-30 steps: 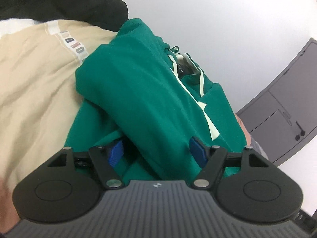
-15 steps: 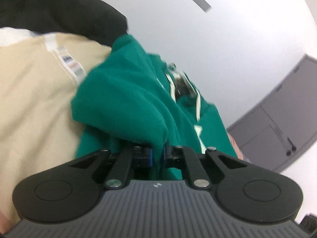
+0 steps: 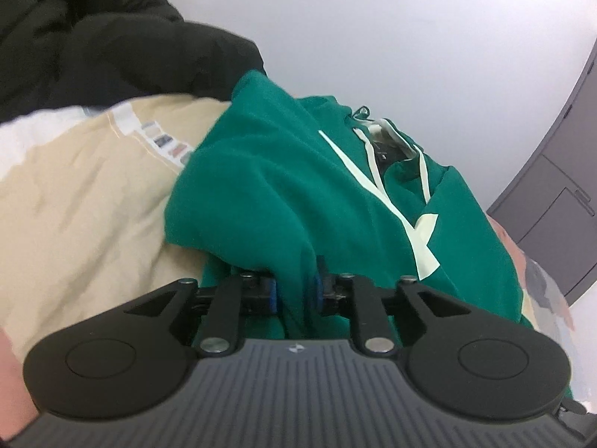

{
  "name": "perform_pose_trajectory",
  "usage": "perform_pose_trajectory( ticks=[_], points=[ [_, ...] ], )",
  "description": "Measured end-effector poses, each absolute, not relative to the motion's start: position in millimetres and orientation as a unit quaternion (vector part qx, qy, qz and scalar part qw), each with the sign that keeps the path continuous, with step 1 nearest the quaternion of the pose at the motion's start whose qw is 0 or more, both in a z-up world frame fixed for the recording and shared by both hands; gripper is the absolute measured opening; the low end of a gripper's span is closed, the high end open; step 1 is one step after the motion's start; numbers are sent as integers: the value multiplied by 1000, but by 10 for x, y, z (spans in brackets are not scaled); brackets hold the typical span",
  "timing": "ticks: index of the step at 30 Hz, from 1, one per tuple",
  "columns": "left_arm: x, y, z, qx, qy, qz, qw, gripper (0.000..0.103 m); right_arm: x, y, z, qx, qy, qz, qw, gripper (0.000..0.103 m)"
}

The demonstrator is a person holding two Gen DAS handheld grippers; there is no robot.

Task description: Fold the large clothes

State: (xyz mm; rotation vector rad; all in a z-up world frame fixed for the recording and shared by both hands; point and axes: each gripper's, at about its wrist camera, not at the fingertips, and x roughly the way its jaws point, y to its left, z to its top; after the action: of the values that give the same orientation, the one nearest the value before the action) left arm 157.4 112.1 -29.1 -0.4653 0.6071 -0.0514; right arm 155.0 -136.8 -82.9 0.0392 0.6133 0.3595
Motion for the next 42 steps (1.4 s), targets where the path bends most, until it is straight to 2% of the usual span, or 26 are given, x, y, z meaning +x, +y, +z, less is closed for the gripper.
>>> perform_pose_trajectory(
  ticks=[3, 16, 21, 28, 34, 38, 42],
  points=[
    [1448, 1090, -170, -212, 284, -10, 935, 40, 1546, -1384, -824, 23, 301, 177, 937, 57],
    [763, 701, 176, -136, 212, -10, 968, 40, 1365, -1544, -627, 35, 276, 171, 945, 57],
    [839, 554, 39, -160, 249, -59, 953, 40, 1425, -1525, -710, 43, 305, 174, 935, 57],
    [1179, 475, -390, -176, 346, -70, 919, 40, 1404, -1542, -755, 39, 303, 179, 935, 57],
    [1130, 539, -346, -177, 338, -81, 921, 40, 1382, -1573, -675, 58, 302, 185, 933, 59],
    [1039, 537, -106, -145, 306, -77, 938, 52, 1323, -1650, -530, 95, 289, 190, 933, 60],
    [1191, 615, 203, -154, 299, -93, 937, 53, 1376, -1693, -320, 107, 270, 203, 935, 60]
  ],
)
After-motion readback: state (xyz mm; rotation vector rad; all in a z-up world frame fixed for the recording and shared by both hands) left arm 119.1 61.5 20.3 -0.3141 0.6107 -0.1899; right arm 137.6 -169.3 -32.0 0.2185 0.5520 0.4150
